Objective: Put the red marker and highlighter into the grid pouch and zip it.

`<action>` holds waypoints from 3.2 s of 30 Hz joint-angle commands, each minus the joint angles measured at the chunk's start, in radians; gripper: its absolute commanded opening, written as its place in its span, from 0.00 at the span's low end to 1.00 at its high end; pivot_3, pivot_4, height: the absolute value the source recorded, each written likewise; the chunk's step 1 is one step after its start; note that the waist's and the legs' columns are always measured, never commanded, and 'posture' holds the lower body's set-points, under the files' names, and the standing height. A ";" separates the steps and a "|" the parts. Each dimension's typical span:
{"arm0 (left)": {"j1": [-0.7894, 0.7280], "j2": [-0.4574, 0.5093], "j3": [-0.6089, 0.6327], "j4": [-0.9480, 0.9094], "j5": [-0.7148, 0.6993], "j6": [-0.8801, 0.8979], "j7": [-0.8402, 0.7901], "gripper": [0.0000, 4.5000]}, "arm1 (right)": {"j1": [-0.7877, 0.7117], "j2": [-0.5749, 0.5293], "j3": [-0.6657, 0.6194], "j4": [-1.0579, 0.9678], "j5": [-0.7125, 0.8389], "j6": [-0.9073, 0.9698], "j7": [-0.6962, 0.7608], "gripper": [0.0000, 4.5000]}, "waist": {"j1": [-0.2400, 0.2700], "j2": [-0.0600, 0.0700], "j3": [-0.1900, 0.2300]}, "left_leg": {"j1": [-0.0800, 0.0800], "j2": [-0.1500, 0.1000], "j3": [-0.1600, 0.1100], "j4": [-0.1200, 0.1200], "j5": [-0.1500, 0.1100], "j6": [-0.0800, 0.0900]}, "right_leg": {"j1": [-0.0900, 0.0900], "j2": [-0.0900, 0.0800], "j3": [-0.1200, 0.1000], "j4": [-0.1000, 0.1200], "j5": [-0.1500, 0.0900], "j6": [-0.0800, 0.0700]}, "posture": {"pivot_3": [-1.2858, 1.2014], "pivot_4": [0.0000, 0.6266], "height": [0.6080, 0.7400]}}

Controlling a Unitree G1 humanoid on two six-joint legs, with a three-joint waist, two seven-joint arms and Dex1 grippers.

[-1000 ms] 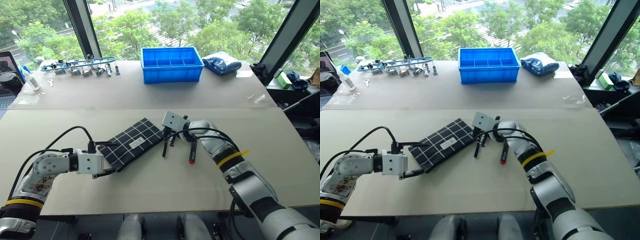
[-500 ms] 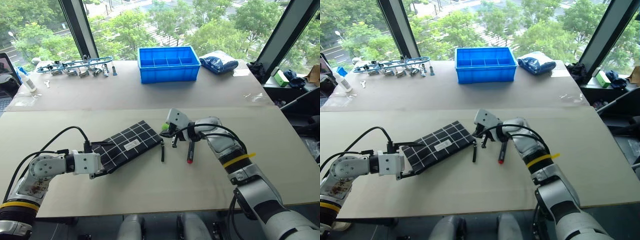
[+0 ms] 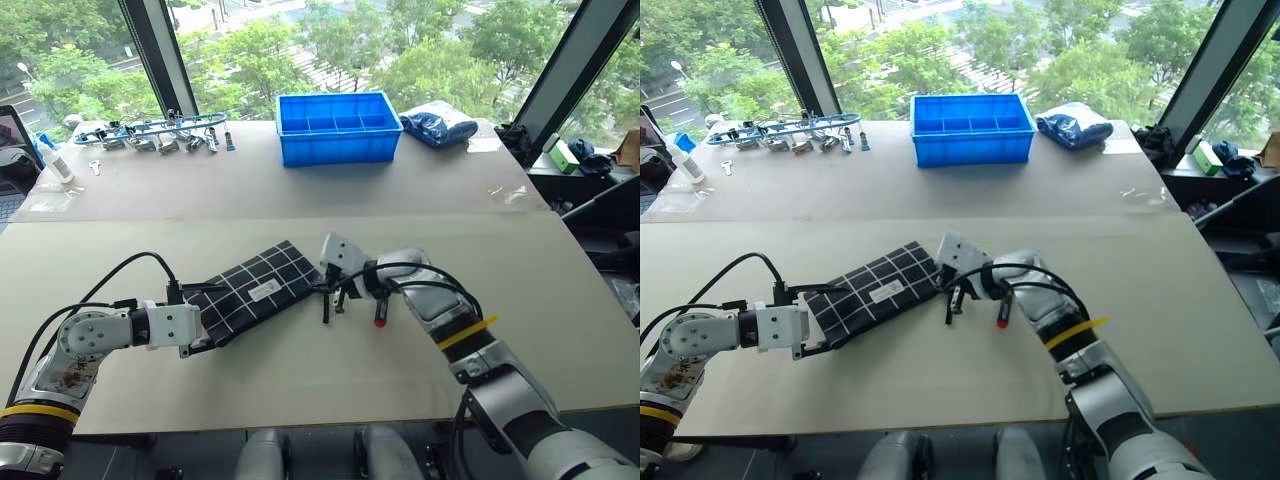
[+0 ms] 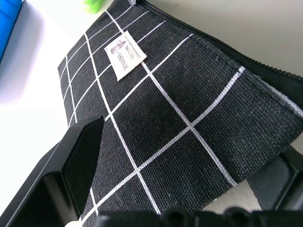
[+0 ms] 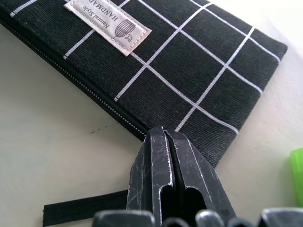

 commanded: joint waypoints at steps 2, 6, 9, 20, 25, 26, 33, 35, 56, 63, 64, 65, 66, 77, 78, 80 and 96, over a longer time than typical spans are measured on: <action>0.007 0.012 -0.024 -0.029 0.033 0.022 -0.012 1.00 | -0.015 -0.001 0.010 0.086 -0.052 0.010 -0.063 0.01 | 0.000 0.000 0.000 | 0.001 0.000 0.000 0.000 0.000 0.000 | 0.000 0.000 0.000 0.000 0.000 0.000 | 0.52 0.24 1.00; 0.040 0.005 -0.047 -0.090 0.080 0.054 0.006 1.00 | -0.026 0.018 0.003 0.104 -0.040 0.020 -0.071 0.01 | 0.000 0.000 -0.001 | 0.001 0.000 0.000 0.000 0.000 0.000 | 0.001 -0.001 0.000 0.000 0.000 0.000 | 0.52 0.24 1.00; 0.054 -0.029 -0.058 -0.139 0.139 0.118 0.067 1.00 | -0.028 0.028 -0.009 0.111 -0.031 0.027 -0.076 0.01 | 0.001 0.002 -0.002 | 0.001 0.000 0.001 0.000 0.000 0.000 | 0.001 -0.001 0.000 0.000 0.000 0.000 | 0.52 0.24 1.00; 0.089 -0.164 -0.090 -0.384 0.142 0.405 0.148 1.00 | -0.032 0.030 -0.020 0.124 -0.034 0.030 -0.079 0.01 | 0.004 0.005 -0.005 | 0.002 -0.001 0.000 0.000 0.000 0.000 | 0.003 -0.001 0.001 0.000 0.000 0.000 | 0.52 0.24 1.00; 0.104 -0.127 -0.080 -0.385 0.151 0.407 0.137 1.00 | -0.041 0.027 -0.025 0.144 -0.036 0.022 -0.082 0.01 | 0.003 0.005 -0.005 | 0.002 0.000 -0.001 -0.001 0.000 0.000 | 0.003 -0.001 0.001 0.000 0.000 0.000 | 0.52 0.24 1.00; 0.105 -0.119 -0.075 -0.387 0.146 0.411 0.134 1.00 | -0.042 0.027 -0.025 0.147 -0.037 0.020 -0.082 0.01 | 0.003 0.005 -0.005 | 0.002 0.000 -0.001 -0.001 0.000 0.000 | 0.003 -0.001 0.001 0.000 0.000 0.000 | 0.52 0.24 1.00; 0.141 0.002 -0.045 -0.366 0.154 0.368 0.084 1.00 | -0.048 0.028 -0.024 0.162 -0.038 0.013 -0.082 0.01 | 0.001 0.005 -0.005 | 0.003 0.000 -0.004 -0.002 0.000 0.000 | 0.002 -0.001 0.001 0.000 -0.001 -0.001 | 0.52 0.24 1.00; 0.148 0.028 -0.034 -0.363 0.146 0.354 0.079 1.00 | -0.049 0.027 -0.024 0.165 -0.038 0.010 -0.082 0.01 | 0.000 0.005 -0.005 | 0.003 0.001 -0.004 -0.002 0.000 0.000 | 0.002 -0.001 0.001 0.000 -0.001 -0.001 | 0.52 0.24 1.00; 0.103 -0.039 -0.056 -0.379 0.146 0.347 0.115 0.60 | -0.054 0.026 -0.033 0.185 -0.043 -0.001 -0.085 0.00 | 0.005 0.005 -0.005 | 0.004 0.000 -0.004 -0.003 0.000 0.000 | 0.002 -0.001 0.001 0.000 -0.001 -0.001 | 0.52 0.24 1.00; 0.069 -0.001 -0.029 -0.341 0.100 0.335 0.075 0.06 | -0.050 0.020 -0.037 0.189 -0.044 -0.001 -0.088 0.00 | 0.004 0.005 -0.005 | 0.003 0.001 -0.004 -0.003 0.000 0.000 | 0.002 -0.001 0.001 0.000 -0.001 -0.001 | 0.52 0.24 1.00; 0.062 -0.004 -0.027 -0.340 0.090 0.337 0.072 0.01 | -0.048 0.019 -0.038 0.188 -0.044 0.000 -0.088 0.00 | 0.004 0.005 -0.005 | 0.003 0.001 -0.004 -0.003 0.000 0.000 | 0.002 -0.001 0.001 0.000 -0.001 -0.001 | 0.52 0.24 1.00; 0.056 -0.008 -0.026 -0.341 0.081 0.341 0.068 0.01 | -0.047 0.018 -0.038 0.186 -0.044 0.001 -0.088 0.00 | 0.004 0.005 -0.005 | 0.003 0.001 -0.004 -0.003 0.000 0.000 | 0.002 -0.001 0.001 0.000 -0.001 -0.001 | 0.52 0.24 1.00; 0.050 -0.013 -0.025 -0.341 0.072 0.344 0.065 0.01 | -0.045 0.017 -0.038 0.184 -0.045 0.002 -0.088 0.00 | 0.005 0.005 -0.005 | 0.003 0.000 -0.004 -0.003 0.000 0.000 | 0.002 -0.001 0.001 0.000 -0.001 -0.001 | 0.52 0.24 1.00; 0.007 -0.103 0.037 -0.293 -0.073 0.392 0.061 0.00 | -0.053 0.040 -0.159 0.155 0.045 0.050 -0.142 0.13 | 0.006 0.005 -0.005 | 0.001 0.000 -0.004 -0.002 0.000 0.000 | 0.001 -0.001 0.000 -0.001 -0.001 -0.001 | 0.52 0.24 1.00; 0.009 -0.105 0.042 -0.277 -0.076 0.379 0.058 0.00 | -0.055 0.043 -0.191 0.127 0.087 0.079 -0.120 0.17 | 0.004 0.005 -0.004 | 0.001 0.000 -0.004 -0.003 0.000 0.000 | 0.001 -0.001 0.000 -0.001 -0.001 -0.001 | 0.52 0.24 1.00; 0.017 -0.106 0.049 -0.254 -0.075 0.356 0.054 0.00 | -0.060 0.041 -0.243 0.068 0.156 0.155 -0.086 0.33 | 0.003 0.005 -0.003 | -0.001 0.000 -0.005 -0.003 0.000 0.000 | 0.000 -0.001 0.000 -0.001 -0.001 -0.001 | 0.52 0.24 1.00; 0.076 -0.221 0.144 -0.323 -0.261 0.458 0.104 0.00 | 0.071 -0.166 -0.408 -0.505 0.523 0.753 -0.124 0.84 | 0.005 0.005 -0.002 | -0.015 0.000 -0.008 -0.002 0.000 0.001 | -0.012 -0.002 0.000 -0.002 0.000 0.000 | 0.52 0.24 1.00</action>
